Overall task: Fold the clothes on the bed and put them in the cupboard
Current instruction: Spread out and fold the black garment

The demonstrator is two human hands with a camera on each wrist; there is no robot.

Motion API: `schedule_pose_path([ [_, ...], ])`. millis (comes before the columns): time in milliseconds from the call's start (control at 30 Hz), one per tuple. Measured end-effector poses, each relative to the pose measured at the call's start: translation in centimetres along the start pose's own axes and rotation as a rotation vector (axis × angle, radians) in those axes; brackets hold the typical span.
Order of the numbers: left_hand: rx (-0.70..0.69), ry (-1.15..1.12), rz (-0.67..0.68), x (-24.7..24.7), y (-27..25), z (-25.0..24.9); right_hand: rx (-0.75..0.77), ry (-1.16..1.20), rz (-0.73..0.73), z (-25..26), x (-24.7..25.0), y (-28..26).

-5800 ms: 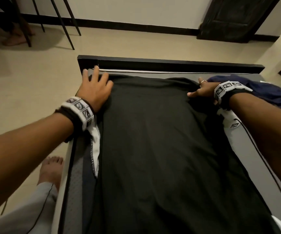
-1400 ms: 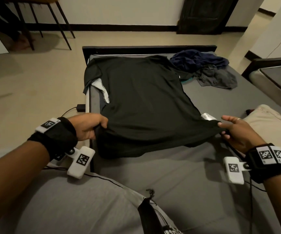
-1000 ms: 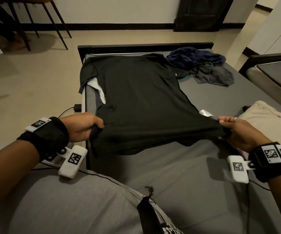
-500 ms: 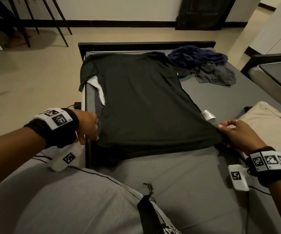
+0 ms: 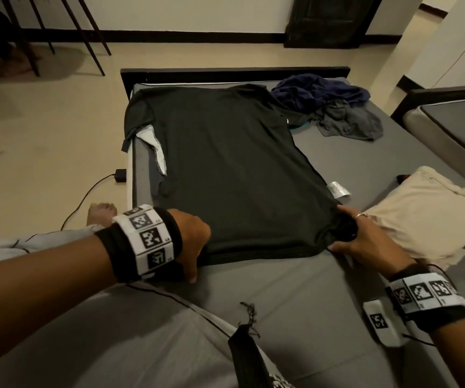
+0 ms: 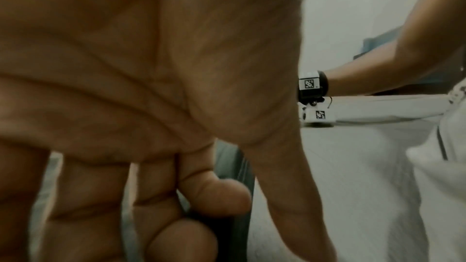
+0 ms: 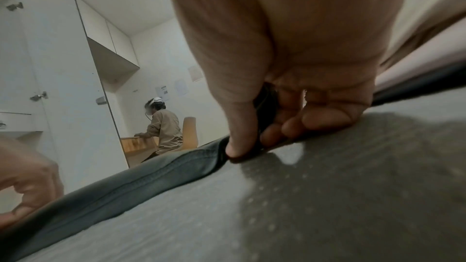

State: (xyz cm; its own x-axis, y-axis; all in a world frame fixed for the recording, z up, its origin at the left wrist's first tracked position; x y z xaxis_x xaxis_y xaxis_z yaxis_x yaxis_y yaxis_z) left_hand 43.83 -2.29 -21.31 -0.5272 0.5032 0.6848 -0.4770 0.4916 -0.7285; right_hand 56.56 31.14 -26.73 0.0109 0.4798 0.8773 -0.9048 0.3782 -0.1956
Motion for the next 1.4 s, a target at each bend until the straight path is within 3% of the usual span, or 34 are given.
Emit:
schedule_pose_path([
  [200, 0.034, 0.232, -0.112, -0.9, 1.9, -0.6, 0.031, 0.148, -0.101, 1.2, -0.1, 0.8],
  [333, 0.026, 0.152, -0.195, -1.5, 2.4, -0.3, -0.182, 0.936, -0.114, 2.3, 0.1, 0.8],
  [433, -0.007, 0.104, -0.198, -1.1, 2.3, 0.0, -0.303, 1.194, -0.133, 1.9, 1.2, 1.0],
  [533, -0.007, 0.012, -0.193, 0.3, 1.3, 1.3, -0.365, 1.104, -0.184, 0.5, 2.1, 1.1],
  [633, -0.003, -0.044, -0.165, 1.2, 0.1, 2.6, -0.366, 0.897, -0.146, -0.6, 2.6, 1.1],
  [800, -0.005, -0.052, -0.022, 0.6, -0.5, 3.3, -0.233, 0.254, -0.035, -1.3, 2.7, 1.1],
  [967, 0.033, -0.056, 0.078, -0.3, -0.4, 3.3, -0.080, -0.244, -0.025, -1.5, 2.3, 1.4],
  [1133, 0.042, -0.134, 0.117, -0.6, 0.5, 4.8, -0.071, -0.344, 0.016, -1.2, 2.8, 1.3],
  [1300, 0.044, -0.012, 0.163, -1.6, 0.6, 4.1, 0.058, -0.423, -0.068, 0.2, 2.2, 0.5],
  [1400, 0.074, 0.052, 0.187, -2.0, 0.5, 3.8, 0.146, -0.368, -0.216, 0.7, 3.0, 0.1],
])
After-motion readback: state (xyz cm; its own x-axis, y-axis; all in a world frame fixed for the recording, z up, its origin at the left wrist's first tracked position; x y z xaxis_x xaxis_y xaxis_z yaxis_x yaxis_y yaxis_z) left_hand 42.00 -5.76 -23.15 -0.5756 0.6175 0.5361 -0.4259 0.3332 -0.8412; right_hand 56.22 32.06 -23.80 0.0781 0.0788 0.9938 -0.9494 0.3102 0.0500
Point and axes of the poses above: each hand's wrist, its own y-axis towards the middle knuckle, its own x-axis out of the back of the hand, z = x × y, the point moved 3 cm from there along y, towards the middle knuckle, and after that the axes turned 8 degrees about -y, right-handed, at the moved point
